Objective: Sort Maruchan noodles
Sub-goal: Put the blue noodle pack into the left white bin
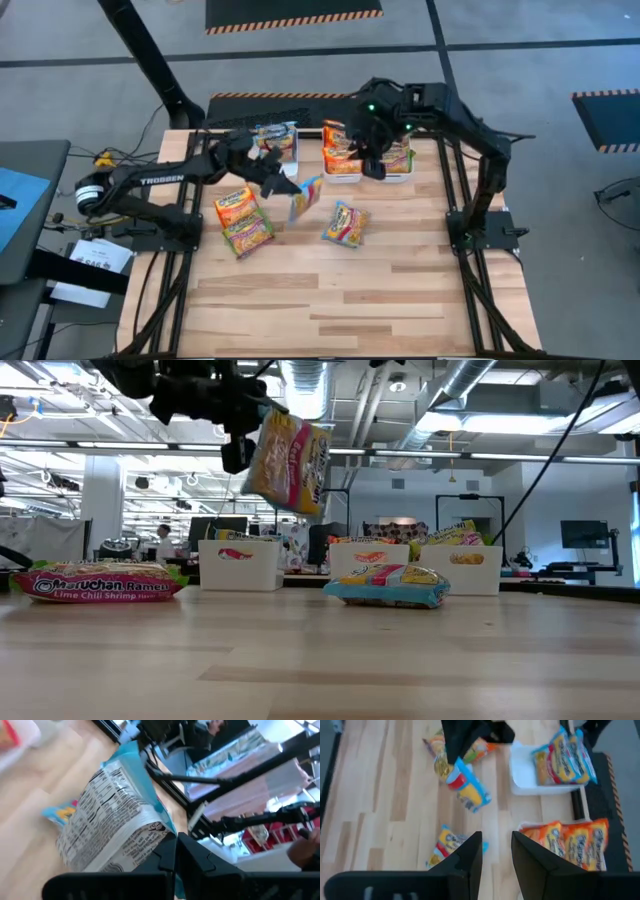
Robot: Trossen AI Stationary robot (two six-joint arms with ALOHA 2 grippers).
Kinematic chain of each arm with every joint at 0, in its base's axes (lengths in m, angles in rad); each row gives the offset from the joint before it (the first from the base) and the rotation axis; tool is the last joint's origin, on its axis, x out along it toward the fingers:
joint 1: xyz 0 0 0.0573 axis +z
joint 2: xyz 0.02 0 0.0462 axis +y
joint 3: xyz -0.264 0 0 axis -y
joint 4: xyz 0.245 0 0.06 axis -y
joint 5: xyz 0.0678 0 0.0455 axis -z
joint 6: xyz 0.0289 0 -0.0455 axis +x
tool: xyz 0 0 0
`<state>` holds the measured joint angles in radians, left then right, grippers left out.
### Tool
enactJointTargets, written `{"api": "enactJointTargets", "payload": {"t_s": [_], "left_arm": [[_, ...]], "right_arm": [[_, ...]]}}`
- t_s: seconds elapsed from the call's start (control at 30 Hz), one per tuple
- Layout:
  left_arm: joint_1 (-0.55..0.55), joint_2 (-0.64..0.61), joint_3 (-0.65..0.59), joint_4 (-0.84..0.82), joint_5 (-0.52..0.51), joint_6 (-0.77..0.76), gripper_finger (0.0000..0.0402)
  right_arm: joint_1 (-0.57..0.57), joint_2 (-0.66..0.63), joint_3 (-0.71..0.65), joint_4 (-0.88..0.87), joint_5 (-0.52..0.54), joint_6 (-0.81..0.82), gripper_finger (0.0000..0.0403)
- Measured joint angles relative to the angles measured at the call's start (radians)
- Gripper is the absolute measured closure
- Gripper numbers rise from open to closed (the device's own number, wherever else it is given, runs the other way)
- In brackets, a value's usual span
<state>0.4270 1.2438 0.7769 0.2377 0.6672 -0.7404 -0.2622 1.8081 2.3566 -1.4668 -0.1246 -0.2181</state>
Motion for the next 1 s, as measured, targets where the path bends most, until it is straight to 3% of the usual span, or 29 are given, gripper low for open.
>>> {"api": "enactJointTargets", "payload": {"t_s": [0.33,0.6,1.0], "left_arm": [[0.228,0.0,0.0,0.022,0.062,0.058,0.0401],[0.395,0.0,0.0,0.151,0.069,0.081,0.0401],[0.502,0.0,0.0,0.172,-0.103,0.194,0.0401]], "right_arm": [[-0.089,-0.003,0.0,-0.007,-0.003,-0.032,0.0274],[-0.128,-0.003,0.0,-0.007,-0.005,-0.052,0.0274],[-0.135,-0.003,0.0,-0.007,-0.005,-0.052,0.0274]]}}
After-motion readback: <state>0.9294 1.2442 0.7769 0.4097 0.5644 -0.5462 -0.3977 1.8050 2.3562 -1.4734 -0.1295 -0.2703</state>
